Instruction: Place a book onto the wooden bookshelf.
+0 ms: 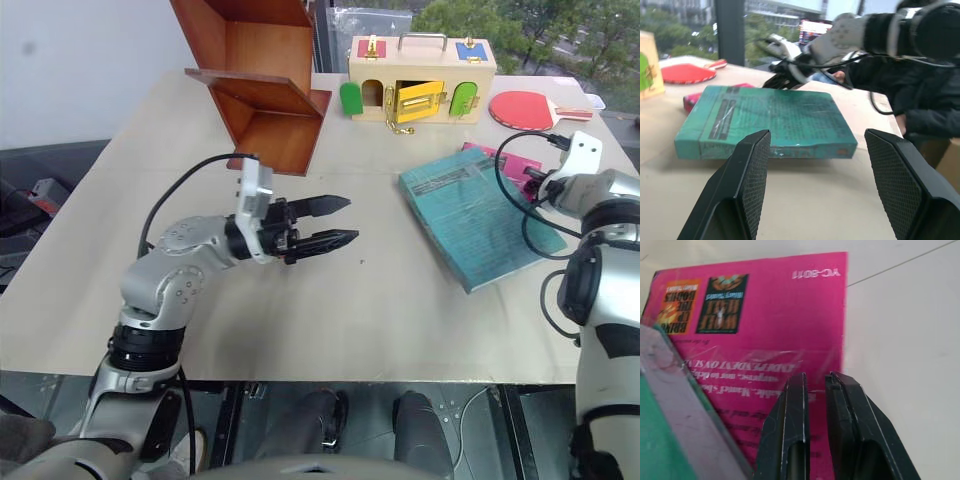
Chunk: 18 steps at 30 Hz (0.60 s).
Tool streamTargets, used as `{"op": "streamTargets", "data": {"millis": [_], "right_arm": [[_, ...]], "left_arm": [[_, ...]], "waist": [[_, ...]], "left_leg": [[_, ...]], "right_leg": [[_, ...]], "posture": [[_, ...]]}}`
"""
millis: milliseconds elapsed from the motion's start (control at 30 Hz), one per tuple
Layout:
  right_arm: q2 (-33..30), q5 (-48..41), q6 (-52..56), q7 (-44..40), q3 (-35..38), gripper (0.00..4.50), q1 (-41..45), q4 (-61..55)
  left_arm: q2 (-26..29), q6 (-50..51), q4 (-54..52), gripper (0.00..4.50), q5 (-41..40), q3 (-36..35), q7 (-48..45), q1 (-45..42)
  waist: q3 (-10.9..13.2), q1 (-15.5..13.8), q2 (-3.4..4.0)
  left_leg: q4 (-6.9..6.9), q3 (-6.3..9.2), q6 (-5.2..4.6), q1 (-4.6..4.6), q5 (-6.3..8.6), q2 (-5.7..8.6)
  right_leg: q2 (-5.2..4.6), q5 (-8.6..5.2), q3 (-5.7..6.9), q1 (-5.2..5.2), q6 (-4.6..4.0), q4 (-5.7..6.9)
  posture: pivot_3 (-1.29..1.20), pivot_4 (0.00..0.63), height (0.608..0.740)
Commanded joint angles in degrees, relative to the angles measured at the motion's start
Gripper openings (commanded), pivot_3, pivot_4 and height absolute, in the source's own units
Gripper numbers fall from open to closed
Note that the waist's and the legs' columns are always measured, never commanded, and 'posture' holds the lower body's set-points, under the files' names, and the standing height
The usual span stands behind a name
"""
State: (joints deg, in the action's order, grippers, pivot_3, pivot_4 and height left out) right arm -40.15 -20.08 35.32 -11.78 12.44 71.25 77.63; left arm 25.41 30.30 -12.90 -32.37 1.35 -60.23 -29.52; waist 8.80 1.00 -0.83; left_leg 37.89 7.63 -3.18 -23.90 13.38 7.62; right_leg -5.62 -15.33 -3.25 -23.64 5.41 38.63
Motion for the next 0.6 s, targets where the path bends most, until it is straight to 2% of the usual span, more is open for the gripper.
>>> {"op": "streamTargets", "data": {"millis": [33,133,300,367,467,600], "right_arm": [[0.3,2.1,-1.6,0.1,1.7,0.61,1.3,-0.4],[0.4,4.0,-2.6,-1.2,2.0,0.61,1.9,-0.7],[-0.9,11.7,-7.7,-6.5,-3.1,0.61,2.2,-1.6],[-1.2,12.6,-7.7,-6.8,-2.7,0.61,2.2,-1.3],[-1.9,9.5,-5.1,-4.6,2.6,0.61,2.1,-0.5],[-1.4,11.1,-2.7,-3.7,3.1,0.61,1.4,-0.3]], "left_arm": [[1.2,-2.2,-2.0,3.14,-1.6,-2.0,-0.8,0.3],[1.8,-2.1,-2.6,3.14,-1.9,-2.1,-0.3,1.1],[2.5,-2.2,-3.5,3.14,-1.6,-1.8,0.9,2.4],[2.2,-1.6,-3.9,3.14,-2.4,-1.8,1.6,2.6],[1.8,-2.0,-4.5,3.14,-2.3,-1.4,2.4,2.9],[2.1,-2.7,-4.4,3.14,-1.9,-1.3,2.5,2.9]], "waist": [[0.0,0.1,0.01],[0.0,0.3,0.01],[0.0,0.8,0.03],[0.0,1.0,0.03],[0.0,1.2,0.03],[0.0,1.4,0.05]], "left_leg": [[0.0,0.0,0.0,0.01,0.0,0.0],[0.0,-0.01,0.0,0.01,0.0,0.0],[0.0,-0.01,0.0,0.01,0.0,0.0],[0.0,0.0,0.0,0.01,0.0,0.0],[0.0,0.0,0.0,0.01,0.0,0.0],[-0.01,-0.02,0.0,0.04,0.0,-0.01]], "right_leg": [[0.0,0.0,-0.01,0.0,0.0,0.0],[0.0,0.0,-0.02,0.0,0.0,0.01],[0.01,0.0,-0.01,-0.02,0.0,0.04],[0.01,0.0,-0.01,-0.01,0.0,0.04],[0.01,0.0,-0.02,-0.01,0.0,0.04],[0.03,0.0,-0.05,-0.02,0.0,0.08]], "posture": [[0.0,0.15,0.74],[0.0,0.15,0.74],[0.0,0.15,0.74],[0.0,0.15,0.74],[0.0,0.15,0.74],[0.0,0.15,0.74]]}}
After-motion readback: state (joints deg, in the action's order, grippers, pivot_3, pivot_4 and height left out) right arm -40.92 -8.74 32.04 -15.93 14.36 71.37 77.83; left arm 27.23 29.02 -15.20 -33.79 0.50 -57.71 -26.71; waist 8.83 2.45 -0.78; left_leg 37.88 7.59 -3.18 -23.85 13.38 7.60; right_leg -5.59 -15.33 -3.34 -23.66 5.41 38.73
